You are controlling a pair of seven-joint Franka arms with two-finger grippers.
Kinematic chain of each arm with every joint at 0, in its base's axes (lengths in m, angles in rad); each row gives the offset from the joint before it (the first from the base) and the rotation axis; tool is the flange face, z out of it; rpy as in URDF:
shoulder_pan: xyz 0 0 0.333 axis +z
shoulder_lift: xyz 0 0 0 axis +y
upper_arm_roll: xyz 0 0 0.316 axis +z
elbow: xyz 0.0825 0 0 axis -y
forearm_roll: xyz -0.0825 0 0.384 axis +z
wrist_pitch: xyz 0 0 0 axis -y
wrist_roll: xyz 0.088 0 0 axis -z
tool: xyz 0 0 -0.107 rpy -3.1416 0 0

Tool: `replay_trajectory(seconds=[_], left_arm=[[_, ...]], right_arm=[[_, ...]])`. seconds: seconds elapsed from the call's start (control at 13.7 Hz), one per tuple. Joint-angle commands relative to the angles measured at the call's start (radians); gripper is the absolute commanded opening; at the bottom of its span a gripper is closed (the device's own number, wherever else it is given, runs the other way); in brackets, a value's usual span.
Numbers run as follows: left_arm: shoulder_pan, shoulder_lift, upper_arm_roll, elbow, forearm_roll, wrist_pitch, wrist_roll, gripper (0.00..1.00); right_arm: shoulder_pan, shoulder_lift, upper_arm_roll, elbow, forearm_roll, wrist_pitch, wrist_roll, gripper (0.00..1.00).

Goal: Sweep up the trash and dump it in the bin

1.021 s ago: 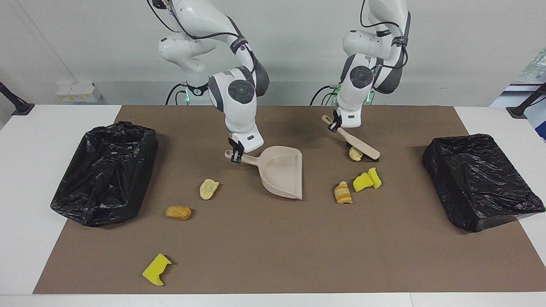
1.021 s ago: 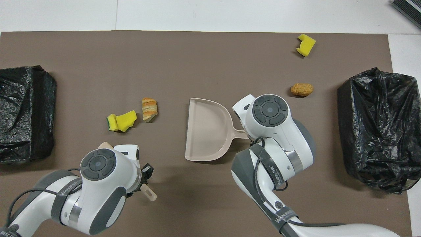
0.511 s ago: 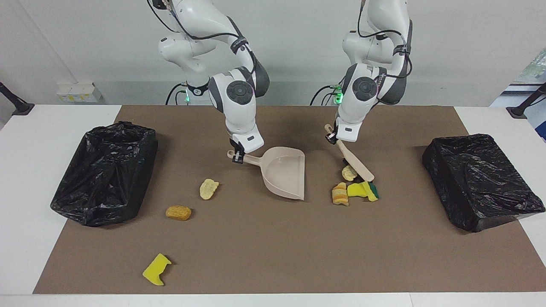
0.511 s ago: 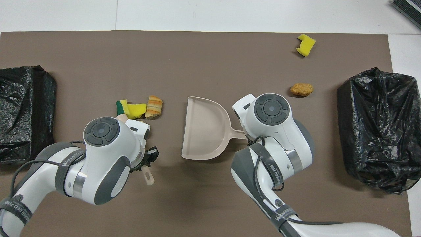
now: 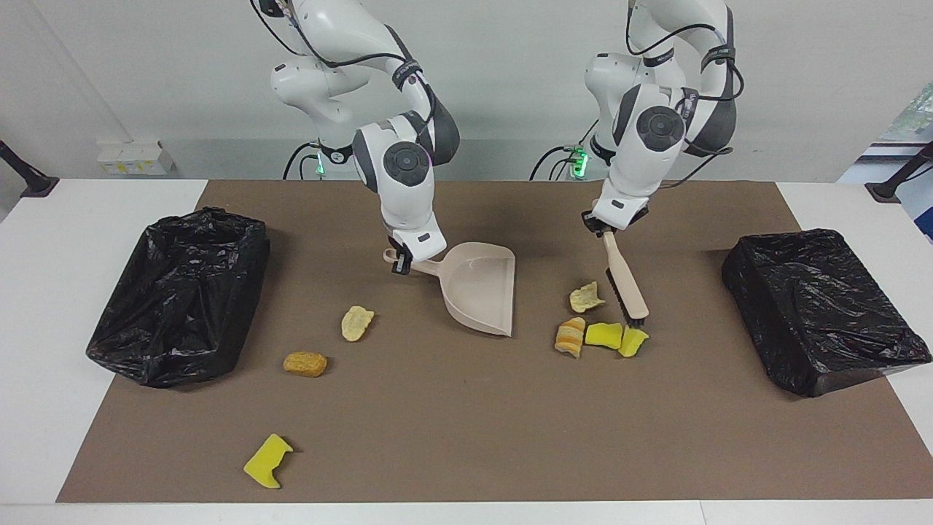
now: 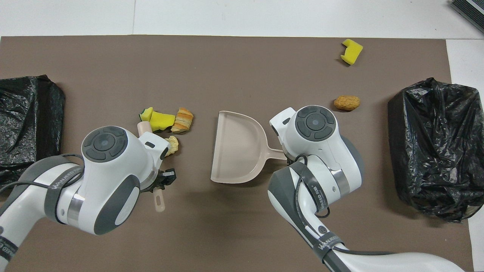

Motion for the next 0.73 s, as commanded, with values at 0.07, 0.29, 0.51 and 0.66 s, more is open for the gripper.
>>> replay_trajectory(seconds=[0.07, 0.29, 0.51, 0.66], left_arm=[[0.151, 0.038, -0.006, 0.008, 0.022, 0.078, 0.321, 0.00], [0.202, 0.124, -0.004, 0.014, 0.033, 0.263, 0.400, 0.00], [0.252, 0.232, -0.006, 0.095, 0.133, 0.340, 0.437, 0.00], [0.271, 0.296, -0.006, 0.211, 0.133, 0.327, 0.462, 0.00]], right_arm=[[-0.023, 0.064, 0.004, 0.076, -0.035, -0.088, -0.027, 0.00], [-0.032, 0.111, 0.005, 0.154, -0.040, -0.114, -0.030, 0.00], [-0.021, 0.137, 0.005, 0.191, -0.044, -0.141, -0.030, 0.00], [-0.012, 0.137, 0.005, 0.183, -0.043, -0.131, -0.027, 0.00]])
